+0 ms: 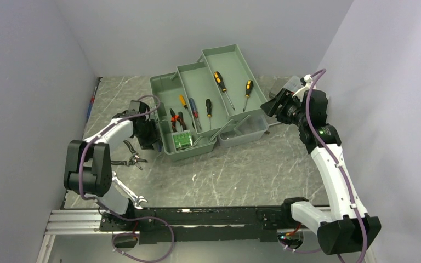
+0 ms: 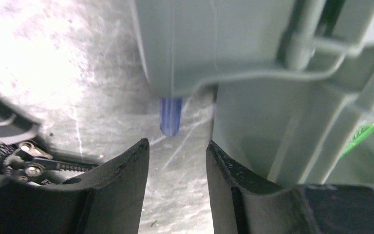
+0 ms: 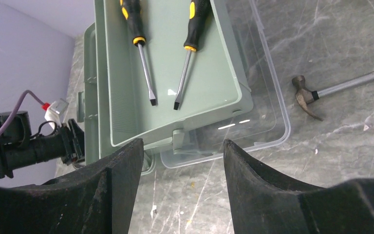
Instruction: Pack the tool kit
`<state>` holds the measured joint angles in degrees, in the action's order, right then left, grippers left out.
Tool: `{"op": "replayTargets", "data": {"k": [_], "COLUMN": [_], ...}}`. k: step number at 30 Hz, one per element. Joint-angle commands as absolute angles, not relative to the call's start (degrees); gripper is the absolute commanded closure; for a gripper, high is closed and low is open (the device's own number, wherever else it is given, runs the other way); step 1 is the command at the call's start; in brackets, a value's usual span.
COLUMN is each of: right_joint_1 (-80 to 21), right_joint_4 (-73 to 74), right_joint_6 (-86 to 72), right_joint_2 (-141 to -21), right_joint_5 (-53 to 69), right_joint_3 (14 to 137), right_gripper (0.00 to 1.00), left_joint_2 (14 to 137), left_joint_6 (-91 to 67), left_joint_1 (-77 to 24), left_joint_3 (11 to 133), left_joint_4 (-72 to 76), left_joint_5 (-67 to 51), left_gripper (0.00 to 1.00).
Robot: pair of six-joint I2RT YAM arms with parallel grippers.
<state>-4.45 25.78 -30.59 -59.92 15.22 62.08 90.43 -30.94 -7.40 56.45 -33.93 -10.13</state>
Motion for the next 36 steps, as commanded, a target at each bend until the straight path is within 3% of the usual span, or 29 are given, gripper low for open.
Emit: {"op": "replayTargets", "data": {"k": [1,14,16,19,26,36], "right_joint_1": [-4.5,-4.5,-4.6,-4.6,-4.5,-4.5], "right_joint_4": [23.1,22.6,22.4,22.2,21.4,20.8], "right_joint_6": [-30.5,-31.1,-31.3,-31.4,-32.1,-32.7], "right_joint_2": [-57.7,-57.5,-57.5,-57.5,-57.4,-57.5], "right_joint_5": [17.2,18.4,18.5,18.7,19.6,21.3], "right_joint_3": [62.0,61.6,61.5,61.4,61.1,61.0], "right_gripper": [0.37,0.38,0.38,0.38,0.39,0.4], "left_joint_2": [92.8,101.8,102.1,102.5,97.9,90.6], "left_joint_6": [-32.3,-31.2,-31.3,-31.1,-31.2,-32.4], "left_joint_1": [-7.6,-8.1,-8.1,-8.1,-8.5,-8.2], "left_joint_3": [60.7,63.4,63.1,62.1,56.2,45.4], "left_joint_4": [-33.2,-33.8,-34.3,-35.3,-38.6,-35.3], "left_joint_5": [-4.4,-1.2,-0.9,-0.2,5.9,1.5], "left_gripper": [0.49,0.53,0.6,0.8,0.73,0.78]}}
